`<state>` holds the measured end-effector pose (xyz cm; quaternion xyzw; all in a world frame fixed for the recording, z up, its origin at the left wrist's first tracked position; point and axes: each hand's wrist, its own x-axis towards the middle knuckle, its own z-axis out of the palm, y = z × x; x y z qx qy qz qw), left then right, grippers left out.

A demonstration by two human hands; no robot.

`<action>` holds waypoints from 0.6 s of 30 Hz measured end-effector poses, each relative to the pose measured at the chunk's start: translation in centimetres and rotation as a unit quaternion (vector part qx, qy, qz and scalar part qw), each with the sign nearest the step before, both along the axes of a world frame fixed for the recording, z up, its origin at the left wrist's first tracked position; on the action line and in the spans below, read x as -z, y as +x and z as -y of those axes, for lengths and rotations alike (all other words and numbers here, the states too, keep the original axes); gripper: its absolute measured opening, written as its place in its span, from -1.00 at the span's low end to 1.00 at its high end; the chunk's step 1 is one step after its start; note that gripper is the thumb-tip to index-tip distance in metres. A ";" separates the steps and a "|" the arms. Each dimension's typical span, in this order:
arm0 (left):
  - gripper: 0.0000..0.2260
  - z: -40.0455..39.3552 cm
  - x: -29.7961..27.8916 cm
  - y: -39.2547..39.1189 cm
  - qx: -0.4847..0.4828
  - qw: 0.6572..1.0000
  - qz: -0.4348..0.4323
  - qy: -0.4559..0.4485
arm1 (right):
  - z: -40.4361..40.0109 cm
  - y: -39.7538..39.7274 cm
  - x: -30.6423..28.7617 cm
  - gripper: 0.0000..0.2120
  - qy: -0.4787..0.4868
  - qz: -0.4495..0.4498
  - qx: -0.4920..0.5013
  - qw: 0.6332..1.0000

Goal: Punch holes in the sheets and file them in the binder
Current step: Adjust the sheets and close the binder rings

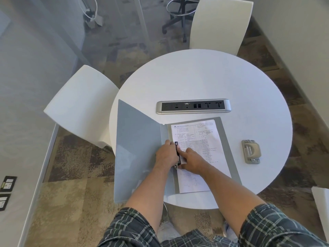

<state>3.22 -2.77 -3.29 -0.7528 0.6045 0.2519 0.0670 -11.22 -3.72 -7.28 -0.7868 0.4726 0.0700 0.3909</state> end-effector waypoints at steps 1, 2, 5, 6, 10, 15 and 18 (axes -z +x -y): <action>-0.72 0.0 0.0 0.0 0.004 1.000 -0.001 0.004 | 0.2 0.1 -0.1 -0.10 0.001 -0.010 -0.006 1.000; -0.72 -0.1 0.1 0.1 0.007 1.000 -0.003 0.007 | 0.2 0.2 -0.2 -0.10 0.000 -0.020 -0.012 1.000; -0.67 -0.3 0.3 0.1 0.011 1.000 -0.010 0.020 | -0.1 0.5 0.0 -0.11 -0.020 -0.048 -0.020 0.998; -0.65 -0.4 0.4 0.2 0.012 1.000 -0.012 0.022 | -0.3 0.5 0.1 -0.11 -0.030 -0.056 -0.022 0.998; -0.63 -0.4 0.3 0.2 0.011 1.000 -0.014 0.021 | -0.4 0.6 0.5 -0.12 -0.060 -0.089 -0.037 0.993; -0.61 -0.3 -0.5 0.5 0.020 0.999 -0.013 0.041 | -0.2 0.4 0.1 -0.10 -0.034 -0.086 -0.034 0.995; -0.62 -0.8 -1.3 0.6 0.018 0.999 -0.014 0.039 | -0.5 -0.3 0.0 -0.09 -0.019 -0.053 -0.020 0.998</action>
